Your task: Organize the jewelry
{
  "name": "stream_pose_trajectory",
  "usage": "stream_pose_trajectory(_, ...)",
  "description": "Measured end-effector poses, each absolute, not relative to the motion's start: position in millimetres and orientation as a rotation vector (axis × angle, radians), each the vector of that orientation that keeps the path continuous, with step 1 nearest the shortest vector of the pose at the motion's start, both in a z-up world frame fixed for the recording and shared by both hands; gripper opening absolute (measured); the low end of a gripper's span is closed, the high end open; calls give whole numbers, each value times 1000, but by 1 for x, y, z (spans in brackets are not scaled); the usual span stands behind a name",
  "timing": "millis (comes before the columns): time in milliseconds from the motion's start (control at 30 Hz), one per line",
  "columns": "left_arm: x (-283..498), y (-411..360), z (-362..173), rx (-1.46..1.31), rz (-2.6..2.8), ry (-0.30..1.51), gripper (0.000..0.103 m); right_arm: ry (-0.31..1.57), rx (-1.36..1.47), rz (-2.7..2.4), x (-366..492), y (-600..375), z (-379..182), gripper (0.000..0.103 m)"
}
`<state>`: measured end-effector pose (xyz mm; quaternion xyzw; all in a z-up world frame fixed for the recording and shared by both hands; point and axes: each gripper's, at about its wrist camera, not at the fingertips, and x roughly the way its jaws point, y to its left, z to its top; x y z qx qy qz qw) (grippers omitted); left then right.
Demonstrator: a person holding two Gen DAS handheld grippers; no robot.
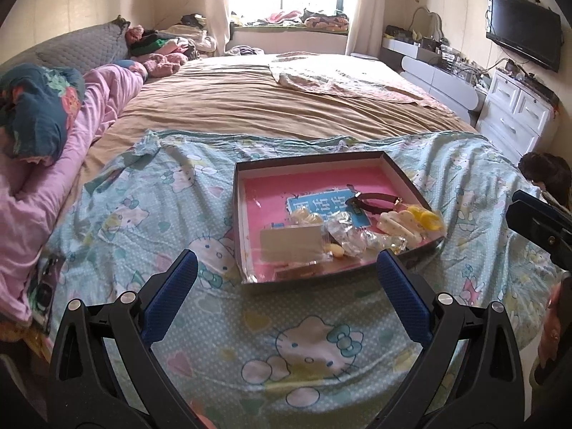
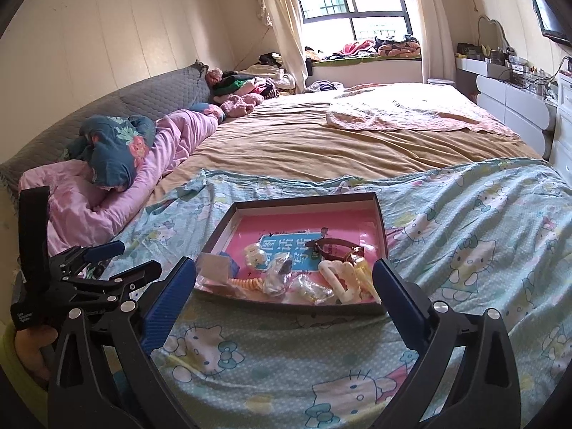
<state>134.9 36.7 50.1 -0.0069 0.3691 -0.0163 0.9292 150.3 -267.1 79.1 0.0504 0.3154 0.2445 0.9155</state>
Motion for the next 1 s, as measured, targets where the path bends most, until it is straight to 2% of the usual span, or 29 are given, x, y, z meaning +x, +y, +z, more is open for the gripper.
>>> stream_pose_trajectory(533,89,41,15,-54,-5,765,94,673,102,496,107,-277,41,98)
stream_pose_trajectory(1000,80,37,0,-67,-18,795,94,727,98,482,98,-278,19,98)
